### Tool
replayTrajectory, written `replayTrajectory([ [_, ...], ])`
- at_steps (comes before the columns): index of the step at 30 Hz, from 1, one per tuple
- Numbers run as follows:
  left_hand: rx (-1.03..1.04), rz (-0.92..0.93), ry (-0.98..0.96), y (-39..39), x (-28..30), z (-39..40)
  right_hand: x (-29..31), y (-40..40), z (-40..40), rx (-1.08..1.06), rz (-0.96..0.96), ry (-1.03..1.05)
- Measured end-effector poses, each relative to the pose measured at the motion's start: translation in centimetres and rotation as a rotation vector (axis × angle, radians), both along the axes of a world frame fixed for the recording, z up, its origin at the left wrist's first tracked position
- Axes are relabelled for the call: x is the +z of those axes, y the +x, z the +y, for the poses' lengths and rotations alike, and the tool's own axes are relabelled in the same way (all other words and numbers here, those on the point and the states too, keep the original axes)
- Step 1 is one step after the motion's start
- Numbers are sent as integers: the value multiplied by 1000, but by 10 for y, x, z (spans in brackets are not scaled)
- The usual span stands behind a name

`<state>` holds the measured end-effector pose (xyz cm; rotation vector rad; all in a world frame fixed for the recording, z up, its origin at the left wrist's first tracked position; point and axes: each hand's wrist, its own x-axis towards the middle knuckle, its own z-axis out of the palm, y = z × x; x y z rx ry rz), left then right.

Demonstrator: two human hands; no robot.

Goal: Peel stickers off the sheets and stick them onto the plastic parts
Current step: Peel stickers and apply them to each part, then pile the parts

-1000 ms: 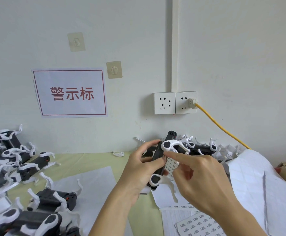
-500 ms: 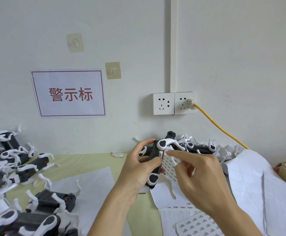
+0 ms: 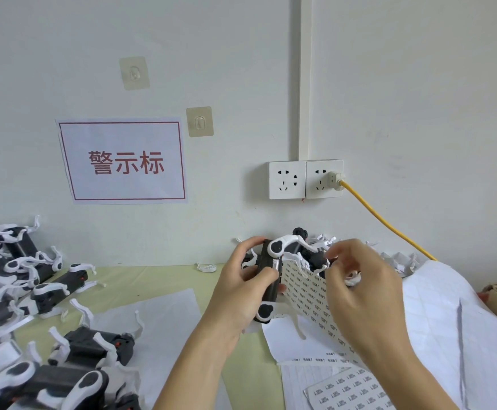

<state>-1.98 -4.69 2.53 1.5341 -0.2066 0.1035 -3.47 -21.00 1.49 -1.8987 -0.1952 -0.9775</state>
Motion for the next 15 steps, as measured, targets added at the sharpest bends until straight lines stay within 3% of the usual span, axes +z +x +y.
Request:
replayTrajectory([
  [3,9,-55,92,-3,-1,-4,2,1,-1,75,27,34],
  [9,-104,-149,137,-8,0,-11,-1,2,-6,378,286,24],
  [15,-95,-210,134,-5,0,-7,1,0,-5,493,270,124],
])
